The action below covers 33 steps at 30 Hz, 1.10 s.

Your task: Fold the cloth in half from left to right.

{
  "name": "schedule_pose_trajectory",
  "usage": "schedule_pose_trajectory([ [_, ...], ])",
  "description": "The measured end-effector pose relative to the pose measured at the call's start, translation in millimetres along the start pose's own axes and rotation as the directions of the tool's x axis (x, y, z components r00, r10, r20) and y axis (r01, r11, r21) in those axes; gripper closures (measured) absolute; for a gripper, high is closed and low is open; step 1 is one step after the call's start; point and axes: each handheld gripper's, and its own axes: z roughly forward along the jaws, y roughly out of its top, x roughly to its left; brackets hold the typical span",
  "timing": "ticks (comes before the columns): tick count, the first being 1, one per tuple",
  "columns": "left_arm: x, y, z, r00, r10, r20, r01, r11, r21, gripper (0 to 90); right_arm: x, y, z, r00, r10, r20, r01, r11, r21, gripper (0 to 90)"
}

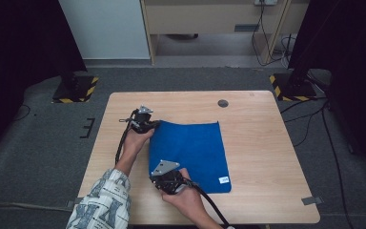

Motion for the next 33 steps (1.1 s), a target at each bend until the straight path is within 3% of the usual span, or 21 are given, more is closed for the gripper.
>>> schedule_pose_trajectory([
  [10, 0.8, 15.4, -10.9, 0.9999, 0.013, -0.002, -0.013, 0.9999, 0.001, 88.0, 3.5, 9.4, -8.4, 1.0000, -0.002, 0.001, 0.003, 1.000, -0.030, 86.9],
  [14, 6.3, 16.8, -13.3, 0.9999, 0.010, -0.003, -0.010, 0.9997, 0.024, 88.0, 7.2, 12.3, -10.7, 1.0000, -0.007, 0.001, 0.007, 0.999, -0.036, 87.3],
  [33, 22.5, 19.6, -27.6, 0.9996, 0.008, -0.028, -0.007, 0.9994, 0.033, 88.1, 14.1, 23.0, -12.9, 0.9998, -0.015, -0.010, 0.015, 0.997, -0.071, 88.0],
])
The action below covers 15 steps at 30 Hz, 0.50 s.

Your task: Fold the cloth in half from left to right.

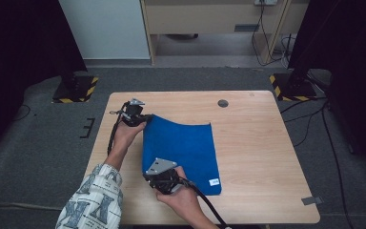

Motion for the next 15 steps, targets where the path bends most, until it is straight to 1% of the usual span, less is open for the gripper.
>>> schedule_pose_trajectory([
  [8, 1.8, 1.9, -5.0, 1.0000, 0.004, 0.000, -0.004, 1.0000, -0.006, 88.1, 2.0, 4.7, -2.2, 1.0000, 0.007, 0.002, -0.006, 1.000, -0.017, 88.0],
  [13, 6.6, 0.5, -9.6, 1.0000, 0.003, -0.004, -0.003, 1.0000, -0.001, 88.1, 7.3, 9.5, 2.2, 0.9999, 0.015, 0.004, -0.015, 1.000, -0.025, 88.0],
  [15, 9.8, -0.6, -12.3, 1.0000, 0.000, -0.006, -0.001, 1.0000, -0.001, 88.1, 10.2, 12.1, 5.2, 0.9996, 0.026, 0.004, -0.026, 0.999, -0.032, 88.0],
])
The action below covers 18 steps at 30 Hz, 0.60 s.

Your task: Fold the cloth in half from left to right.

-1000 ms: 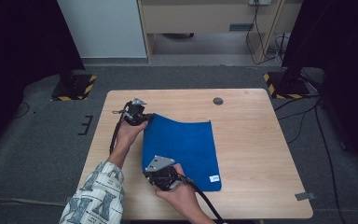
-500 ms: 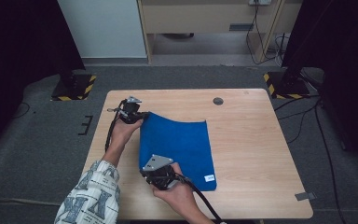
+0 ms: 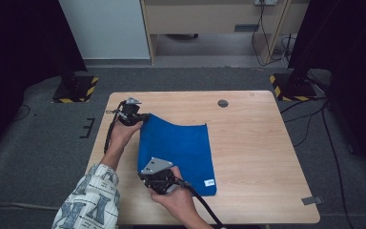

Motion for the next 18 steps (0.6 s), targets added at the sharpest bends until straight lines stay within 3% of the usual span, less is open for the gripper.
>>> schedule_pose_trajectory([
  [11, 25.4, -9.1, -21.6, 0.9996, -0.024, -0.017, 0.024, 0.9997, -0.006, 88.0, 21.6, 21.5, 27.4, 0.9998, 0.002, -0.017, -0.002, 1.000, -0.027, 87.8],
  [18, 20.6, -8.0, -14.0, 0.9995, -0.031, 0.000, 0.031, 0.9995, 0.000, 87.9, 16.8, 17.2, 24.4, 0.9994, 0.019, -0.028, -0.020, 0.999, -0.036, 87.7],
])
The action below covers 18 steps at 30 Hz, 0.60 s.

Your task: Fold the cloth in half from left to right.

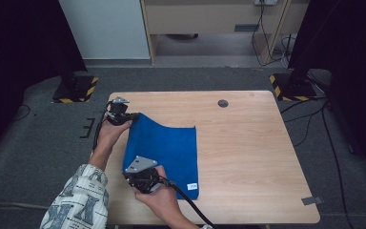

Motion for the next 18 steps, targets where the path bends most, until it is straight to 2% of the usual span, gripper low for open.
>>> schedule_pose_trajectory([
  [11, -41.1, 6.7, 43.5, 0.9992, 0.023, 0.033, -0.024, 0.9986, 0.047, 87.6, -30.7, -46.3, -34.4, 0.9967, 0.069, 0.043, -0.070, 0.997, 0.027, 87.7],
  [18, -64.2, 10.7, 61.5, 0.9979, 0.025, 0.060, -0.028, 0.9982, 0.052, 87.4, -39.8, -62.8, -53.9, 0.9951, 0.076, 0.064, -0.078, 0.996, 0.041, 87.6],
])
